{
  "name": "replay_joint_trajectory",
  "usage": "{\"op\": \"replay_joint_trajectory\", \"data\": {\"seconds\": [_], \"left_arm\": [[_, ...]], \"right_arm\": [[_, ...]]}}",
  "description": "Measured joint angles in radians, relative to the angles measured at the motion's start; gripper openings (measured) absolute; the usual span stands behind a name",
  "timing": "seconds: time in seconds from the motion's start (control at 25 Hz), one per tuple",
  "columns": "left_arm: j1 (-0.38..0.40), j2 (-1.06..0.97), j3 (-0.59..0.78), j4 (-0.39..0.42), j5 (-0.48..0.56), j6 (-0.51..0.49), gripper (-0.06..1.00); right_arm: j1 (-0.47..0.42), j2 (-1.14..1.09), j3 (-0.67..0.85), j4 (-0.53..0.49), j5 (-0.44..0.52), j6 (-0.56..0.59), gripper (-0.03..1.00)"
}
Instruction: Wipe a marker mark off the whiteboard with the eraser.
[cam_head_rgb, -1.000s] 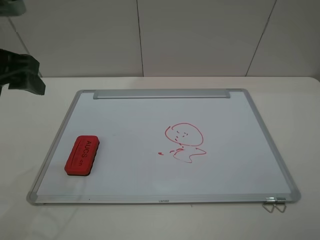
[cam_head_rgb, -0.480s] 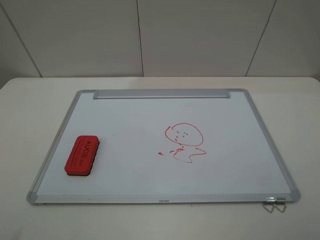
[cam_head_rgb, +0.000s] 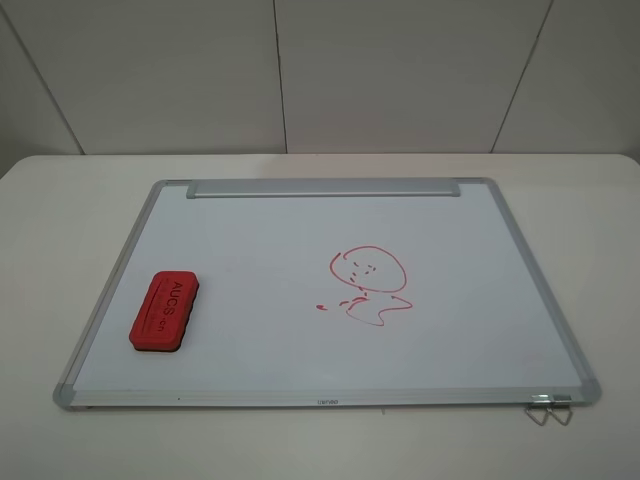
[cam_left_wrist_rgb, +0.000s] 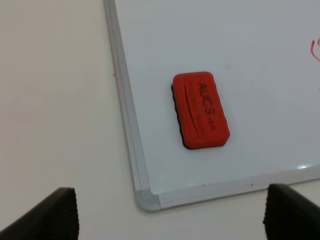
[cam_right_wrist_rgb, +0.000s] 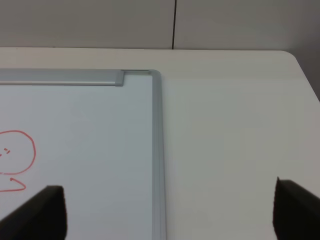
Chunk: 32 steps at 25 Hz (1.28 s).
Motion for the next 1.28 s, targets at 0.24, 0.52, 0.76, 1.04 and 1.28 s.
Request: {"op": "replay_joint_trajectory", "data": {"seconds": [0.24, 0.52, 0.76, 1.04, 1.28], "left_arm": [[0.0, -0.091, 0.034, -0.065, -0.032, 0.076, 0.74], [0.0, -0.112, 0.035, -0.09, -0.043, 0.107, 0.74], [0.025, -0.152, 0.037, -0.092, -0.045, 0.109, 0.74], [0.224, -0.152, 0.037, -0.092, -0.045, 0.109, 0.74], [0.393, -0.152, 0.037, -0.092, -0.045, 0.127, 0.74]], "right_arm": [[0.0, 0.0, 0.0, 0.0, 0.0, 0.0, 0.71], [0.0, 0.0, 0.0, 0.0, 0.0, 0.0, 0.71], [0.0, 0.0, 0.0, 0.0, 0.0, 0.0, 0.71], [0.0, 0.0, 0.0, 0.0, 0.0, 0.0, 0.71], [0.0, 0.0, 0.0, 0.0, 0.0, 0.0, 0.71]]}}
